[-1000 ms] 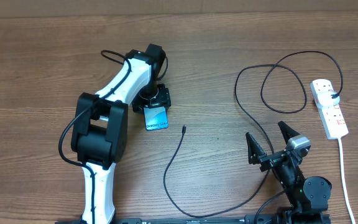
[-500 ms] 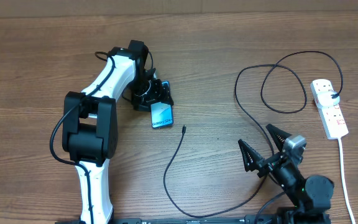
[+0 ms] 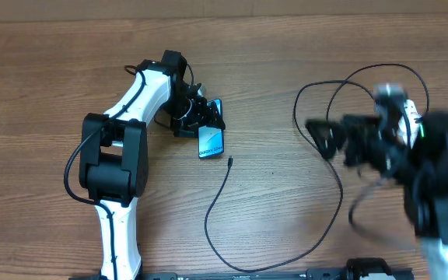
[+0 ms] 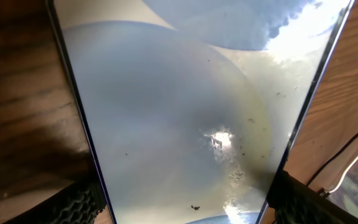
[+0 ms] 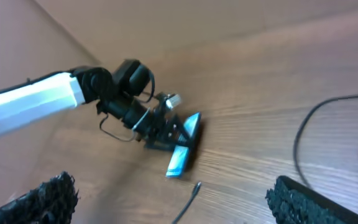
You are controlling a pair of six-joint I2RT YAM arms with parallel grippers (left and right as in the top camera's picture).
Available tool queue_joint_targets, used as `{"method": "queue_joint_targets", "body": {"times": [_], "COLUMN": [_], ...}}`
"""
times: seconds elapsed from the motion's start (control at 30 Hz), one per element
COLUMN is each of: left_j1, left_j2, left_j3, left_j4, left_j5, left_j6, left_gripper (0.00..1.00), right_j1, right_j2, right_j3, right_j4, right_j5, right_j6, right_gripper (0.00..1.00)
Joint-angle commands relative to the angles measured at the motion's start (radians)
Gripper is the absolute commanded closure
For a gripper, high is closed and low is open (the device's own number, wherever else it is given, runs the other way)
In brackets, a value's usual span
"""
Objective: Plug charger to phone and switch on socket
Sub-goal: 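Move the right gripper toward the phone held by the left gripper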
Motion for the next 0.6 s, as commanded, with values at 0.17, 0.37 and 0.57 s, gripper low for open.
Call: {"method": "queue_joint_targets", "body": {"times": [0.17, 0.37, 0.57], "left_j1": [-0.005, -0.008, -0.008], "left_j2": [0.022, 0.022, 0.022], "left_j3": [-0.007, -0.007, -0.007], "left_j4": [0.013, 0.018, 0.018], "left_j5": [0.034, 0.038, 0.039], "left_j6": [0.028, 0.021, 0.021], "left_gripper": [0.21, 0.20, 0.20], "right_j1": [0.097, 0.283, 0.370], "right_j2": [0.390, 0.679, 0.898], "right_j3": [0.051, 0.051, 0.051], "right_j4": [0.003, 0.128, 0.304], "right_j5": [-0.163, -0.116, -0.118], "right_j6": [0.071, 0.088, 0.182], "right_gripper": [0.19, 0.20, 0.18]}}
